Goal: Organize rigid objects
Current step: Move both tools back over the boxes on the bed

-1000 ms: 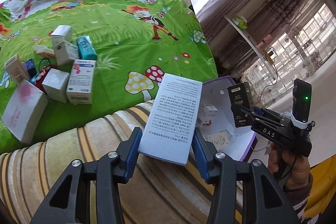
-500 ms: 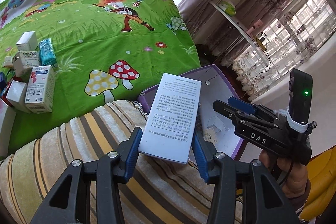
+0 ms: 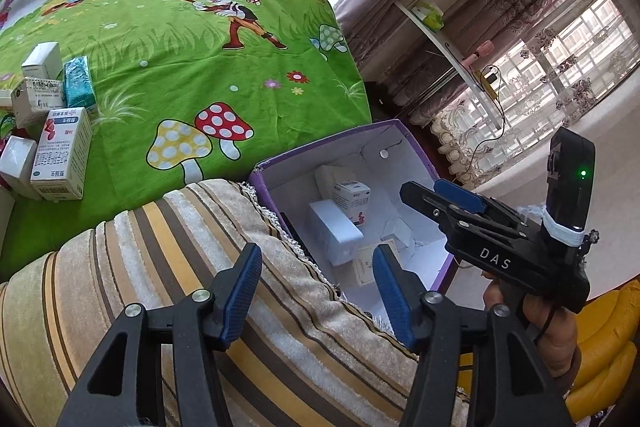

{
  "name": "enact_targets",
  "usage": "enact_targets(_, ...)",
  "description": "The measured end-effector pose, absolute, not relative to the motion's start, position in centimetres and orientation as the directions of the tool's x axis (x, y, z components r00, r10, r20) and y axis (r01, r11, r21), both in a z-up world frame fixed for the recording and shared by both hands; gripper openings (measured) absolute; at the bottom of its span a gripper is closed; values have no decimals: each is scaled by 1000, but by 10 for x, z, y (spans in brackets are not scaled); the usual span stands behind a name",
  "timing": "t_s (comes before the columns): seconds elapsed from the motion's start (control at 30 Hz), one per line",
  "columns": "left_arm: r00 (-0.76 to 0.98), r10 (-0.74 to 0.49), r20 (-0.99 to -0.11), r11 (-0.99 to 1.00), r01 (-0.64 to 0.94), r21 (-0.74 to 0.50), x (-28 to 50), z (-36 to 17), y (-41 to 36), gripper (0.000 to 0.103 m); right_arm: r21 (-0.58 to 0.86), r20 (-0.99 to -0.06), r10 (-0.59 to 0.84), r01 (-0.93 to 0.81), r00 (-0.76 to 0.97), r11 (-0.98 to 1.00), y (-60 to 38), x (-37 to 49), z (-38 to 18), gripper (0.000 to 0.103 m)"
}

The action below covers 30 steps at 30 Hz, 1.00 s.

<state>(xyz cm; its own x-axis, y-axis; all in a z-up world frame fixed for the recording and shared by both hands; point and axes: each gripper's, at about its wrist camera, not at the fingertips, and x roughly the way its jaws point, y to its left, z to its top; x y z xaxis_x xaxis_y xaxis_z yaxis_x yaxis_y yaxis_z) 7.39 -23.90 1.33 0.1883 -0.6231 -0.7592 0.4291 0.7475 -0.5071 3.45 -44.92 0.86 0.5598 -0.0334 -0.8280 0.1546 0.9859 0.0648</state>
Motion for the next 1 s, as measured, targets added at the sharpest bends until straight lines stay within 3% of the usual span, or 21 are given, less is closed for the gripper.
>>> enact_targets(0.53, 245, -611, -753, 776, 373, -509, 71, 16, -203, 59, 89, -818, 38, 61, 574, 994, -414, 40, 17, 75)
enact_targets(1.0, 319, -595, -738, 804, 247, -541, 69, 12, -128, 59, 90, -826, 77, -3, 558, 996, -384, 46, 19, 77)
